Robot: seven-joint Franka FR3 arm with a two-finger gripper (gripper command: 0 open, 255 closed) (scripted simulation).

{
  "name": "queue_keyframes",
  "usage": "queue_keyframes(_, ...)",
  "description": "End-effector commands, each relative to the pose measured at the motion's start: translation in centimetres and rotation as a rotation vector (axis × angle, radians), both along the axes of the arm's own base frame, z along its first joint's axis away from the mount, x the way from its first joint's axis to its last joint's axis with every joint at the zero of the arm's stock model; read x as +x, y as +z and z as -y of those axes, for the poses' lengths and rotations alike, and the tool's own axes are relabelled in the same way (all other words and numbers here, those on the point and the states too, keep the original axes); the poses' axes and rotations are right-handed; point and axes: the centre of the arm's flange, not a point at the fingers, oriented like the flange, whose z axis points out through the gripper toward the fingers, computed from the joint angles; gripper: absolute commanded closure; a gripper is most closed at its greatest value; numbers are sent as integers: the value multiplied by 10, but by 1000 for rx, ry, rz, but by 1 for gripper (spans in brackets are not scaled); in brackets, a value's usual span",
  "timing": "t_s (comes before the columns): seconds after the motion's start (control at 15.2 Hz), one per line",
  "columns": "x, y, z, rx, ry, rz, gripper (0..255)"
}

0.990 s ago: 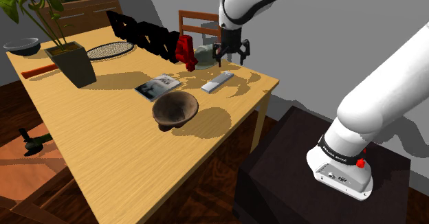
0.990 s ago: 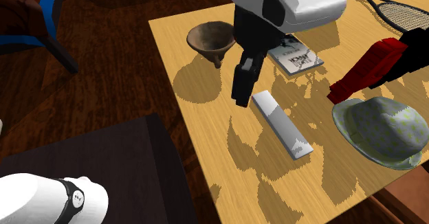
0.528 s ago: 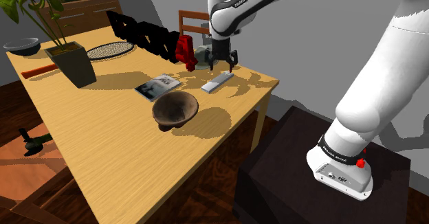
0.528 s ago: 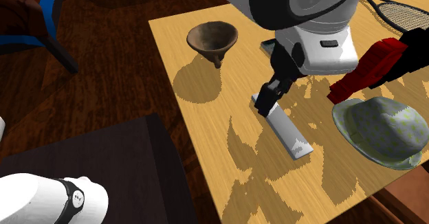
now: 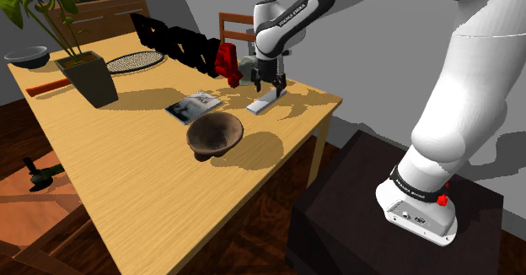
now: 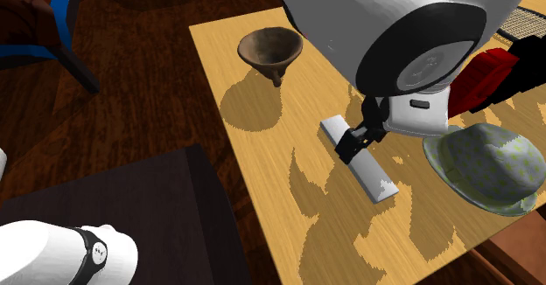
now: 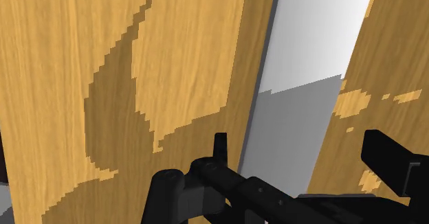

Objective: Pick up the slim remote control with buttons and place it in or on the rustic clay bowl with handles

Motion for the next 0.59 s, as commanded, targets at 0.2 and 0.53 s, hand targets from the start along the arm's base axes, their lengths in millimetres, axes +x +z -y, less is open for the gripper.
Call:
queue_keyframes(0.2, 1, -25, 1, 0, -3, 0, 0)
queue_keyframes(0.53, 1, -25, 1, 0, -3, 0, 0)
